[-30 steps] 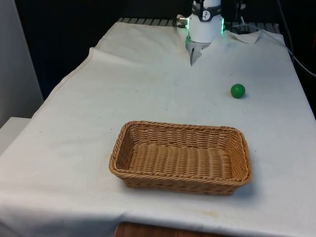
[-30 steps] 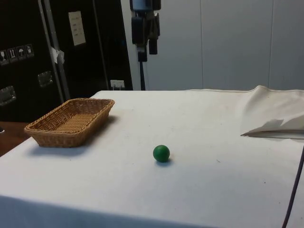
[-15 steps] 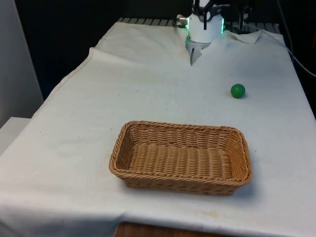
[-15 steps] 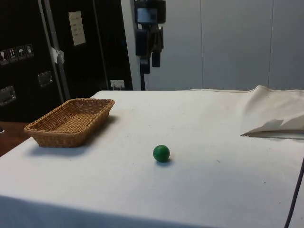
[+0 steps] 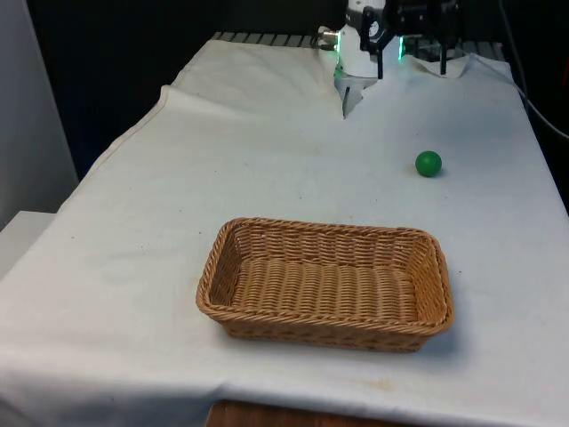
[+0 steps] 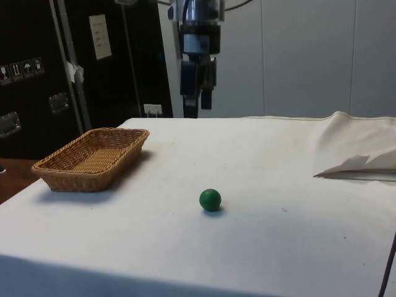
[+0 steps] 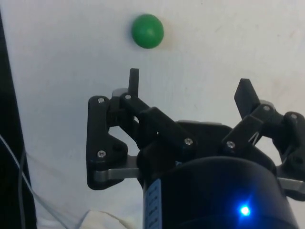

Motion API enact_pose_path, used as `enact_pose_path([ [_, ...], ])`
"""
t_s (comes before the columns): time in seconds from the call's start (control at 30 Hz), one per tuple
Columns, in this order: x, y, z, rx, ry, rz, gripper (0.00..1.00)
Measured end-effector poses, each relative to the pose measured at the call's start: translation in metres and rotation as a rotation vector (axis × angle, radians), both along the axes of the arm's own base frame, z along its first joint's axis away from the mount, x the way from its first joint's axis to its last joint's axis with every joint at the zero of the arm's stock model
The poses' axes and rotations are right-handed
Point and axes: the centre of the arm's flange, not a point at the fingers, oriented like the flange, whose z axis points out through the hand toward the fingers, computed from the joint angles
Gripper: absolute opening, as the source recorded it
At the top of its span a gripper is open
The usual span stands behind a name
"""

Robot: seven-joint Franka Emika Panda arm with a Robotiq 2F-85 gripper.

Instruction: Pick up the ball and place it into the basket.

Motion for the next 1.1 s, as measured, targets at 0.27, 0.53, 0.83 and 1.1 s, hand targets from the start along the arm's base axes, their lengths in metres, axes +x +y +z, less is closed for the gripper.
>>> enact_pose_path([
  [0.27,-0.005,0.013,-0.022,0.016,-0.001,0.000,1.00],
  [0.53,-0.009,0.028,-0.040,0.017,0.000,0.005,1.00],
  [0.83,-0.011,0.054,-0.064,-0.002,0.009,0.008,1.00],
  [1.1,-0.011,0.073,-0.083,-0.016,0.018,0.012,1.00],
])
